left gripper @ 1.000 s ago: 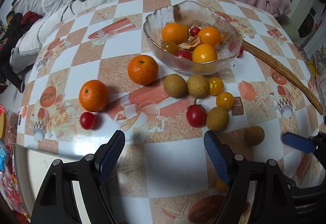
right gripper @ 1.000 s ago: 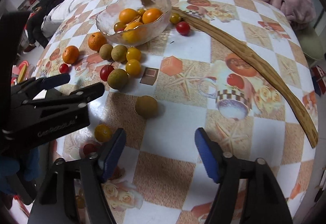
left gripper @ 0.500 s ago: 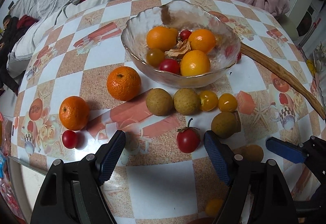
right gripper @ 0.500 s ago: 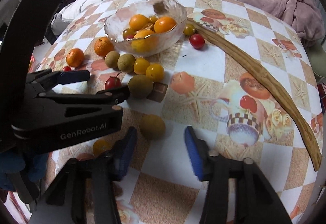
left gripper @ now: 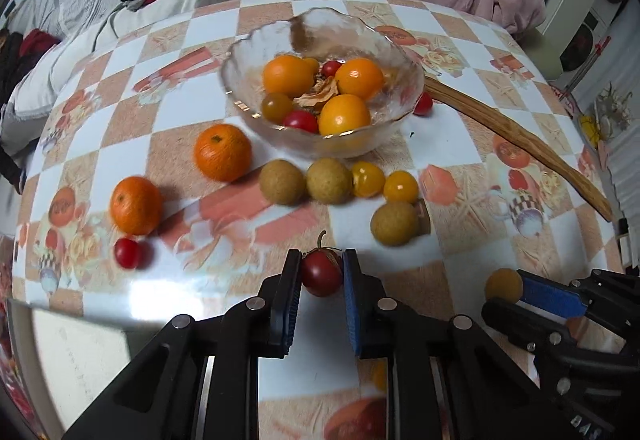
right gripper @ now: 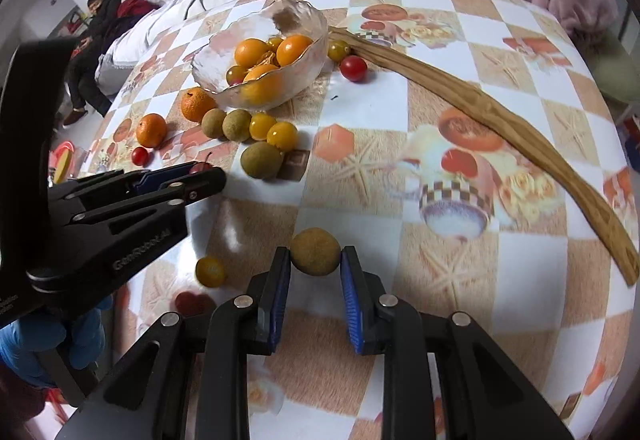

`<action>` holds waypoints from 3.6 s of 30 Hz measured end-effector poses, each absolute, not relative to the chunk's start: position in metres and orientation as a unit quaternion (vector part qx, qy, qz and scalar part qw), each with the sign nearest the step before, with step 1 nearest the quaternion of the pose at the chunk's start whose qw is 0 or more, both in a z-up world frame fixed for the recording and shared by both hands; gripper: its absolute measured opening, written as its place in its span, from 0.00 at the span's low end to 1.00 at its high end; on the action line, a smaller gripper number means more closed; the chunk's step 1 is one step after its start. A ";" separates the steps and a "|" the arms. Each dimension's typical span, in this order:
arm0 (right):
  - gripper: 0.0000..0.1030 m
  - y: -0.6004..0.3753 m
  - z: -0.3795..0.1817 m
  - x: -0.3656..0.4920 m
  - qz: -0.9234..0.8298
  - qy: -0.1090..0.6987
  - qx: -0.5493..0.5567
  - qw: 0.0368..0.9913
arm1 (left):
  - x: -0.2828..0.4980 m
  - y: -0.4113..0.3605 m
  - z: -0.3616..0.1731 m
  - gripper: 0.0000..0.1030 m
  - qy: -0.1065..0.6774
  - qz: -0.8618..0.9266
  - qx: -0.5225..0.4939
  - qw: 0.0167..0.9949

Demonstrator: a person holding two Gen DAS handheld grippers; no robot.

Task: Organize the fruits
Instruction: 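Grasp a red cherry tomato with the left tool while the right grasps a longan, then carry both fruits over the white tray and open both tools, then move both tools back to the fruit near the cup print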

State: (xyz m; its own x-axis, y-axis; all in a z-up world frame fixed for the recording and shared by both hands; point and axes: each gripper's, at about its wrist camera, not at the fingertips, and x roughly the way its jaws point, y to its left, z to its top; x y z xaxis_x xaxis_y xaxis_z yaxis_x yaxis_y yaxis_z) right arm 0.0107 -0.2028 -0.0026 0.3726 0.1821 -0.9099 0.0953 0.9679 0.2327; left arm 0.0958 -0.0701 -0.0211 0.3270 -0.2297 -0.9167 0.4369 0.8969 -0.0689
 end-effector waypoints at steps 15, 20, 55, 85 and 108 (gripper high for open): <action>0.27 -0.140 0.023 -0.002 0.066 0.565 0.113 0.815 | 0.058 0.029 0.017 0.21 0.535 -0.162 0.055 0.828; 0.27 -0.094 0.030 0.006 0.097 0.564 0.102 0.814 | 0.051 0.073 0.021 0.21 0.534 -0.133 0.052 0.833; 0.43 0.053 -0.014 0.065 0.147 0.614 0.022 0.775 | 0.042 0.188 -0.019 0.81 0.549 -0.014 0.075 0.832; 0.79 -0.117 0.015 -0.073 -0.007 0.607 0.115 0.787 | -0.044 0.071 0.024 0.81 0.530 -0.166 0.147 0.818; 0.68 -0.145 -0.015 -0.044 0.023 0.610 0.072 0.789 | -0.073 -0.011 -0.021 0.81 0.558 -0.193 0.152 0.793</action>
